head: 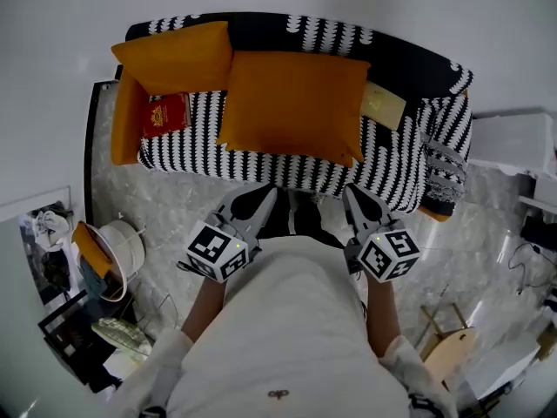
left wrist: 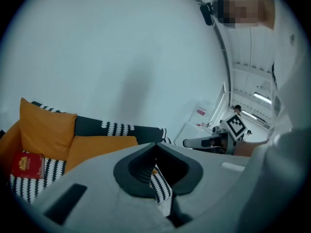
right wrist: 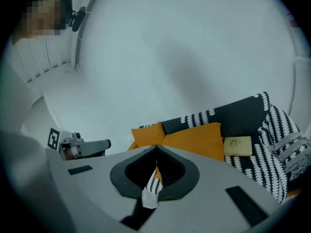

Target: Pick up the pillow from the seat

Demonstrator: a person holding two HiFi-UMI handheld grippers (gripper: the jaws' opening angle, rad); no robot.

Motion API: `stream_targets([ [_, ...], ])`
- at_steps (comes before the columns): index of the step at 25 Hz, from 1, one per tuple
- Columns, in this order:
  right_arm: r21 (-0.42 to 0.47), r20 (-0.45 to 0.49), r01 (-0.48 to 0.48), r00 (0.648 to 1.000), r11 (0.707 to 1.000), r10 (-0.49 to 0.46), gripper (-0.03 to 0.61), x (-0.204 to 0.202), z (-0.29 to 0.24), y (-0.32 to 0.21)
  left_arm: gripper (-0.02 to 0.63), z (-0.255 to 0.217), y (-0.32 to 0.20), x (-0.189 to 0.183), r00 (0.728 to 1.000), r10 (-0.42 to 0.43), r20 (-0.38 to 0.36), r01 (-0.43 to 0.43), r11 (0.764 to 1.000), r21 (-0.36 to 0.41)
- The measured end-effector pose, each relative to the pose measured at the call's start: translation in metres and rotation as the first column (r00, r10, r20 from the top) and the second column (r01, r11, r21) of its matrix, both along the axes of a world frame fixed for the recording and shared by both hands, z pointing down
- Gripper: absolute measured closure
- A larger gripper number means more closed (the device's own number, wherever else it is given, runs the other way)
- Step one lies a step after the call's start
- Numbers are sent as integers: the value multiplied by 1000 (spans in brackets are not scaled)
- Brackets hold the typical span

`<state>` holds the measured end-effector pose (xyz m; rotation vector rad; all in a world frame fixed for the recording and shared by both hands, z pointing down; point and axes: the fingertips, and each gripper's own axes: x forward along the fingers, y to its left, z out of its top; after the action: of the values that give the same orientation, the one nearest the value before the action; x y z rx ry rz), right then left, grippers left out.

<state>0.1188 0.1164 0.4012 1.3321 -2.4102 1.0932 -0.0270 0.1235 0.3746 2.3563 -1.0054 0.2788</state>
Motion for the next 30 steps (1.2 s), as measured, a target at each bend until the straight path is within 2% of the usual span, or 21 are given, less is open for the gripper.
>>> stream_targets([
  [9,22,-48,-111,993,994,112,572,-19,-8,-59,603,4,-71,-36,995,99,-15,-99,995,5],
  [15,6,-69,-138,988,990,138,572,-49,-5,-86,603,14,-115,-58,987,163,-11,-163,987,-1],
  [22,-55,-121,-173,979,983,166,572,-63,16,-100,601,54,-153,-88,986,166,7,-165,981,-98],
  [26,-126,-163,-167,976,978,146,571,-61,42,-96,601,95,-161,-106,984,174,23,-167,967,-191],
  [30,-186,-187,-162,974,969,126,572,-58,66,-95,601,125,-165,-124,988,151,44,-134,954,-270],
])
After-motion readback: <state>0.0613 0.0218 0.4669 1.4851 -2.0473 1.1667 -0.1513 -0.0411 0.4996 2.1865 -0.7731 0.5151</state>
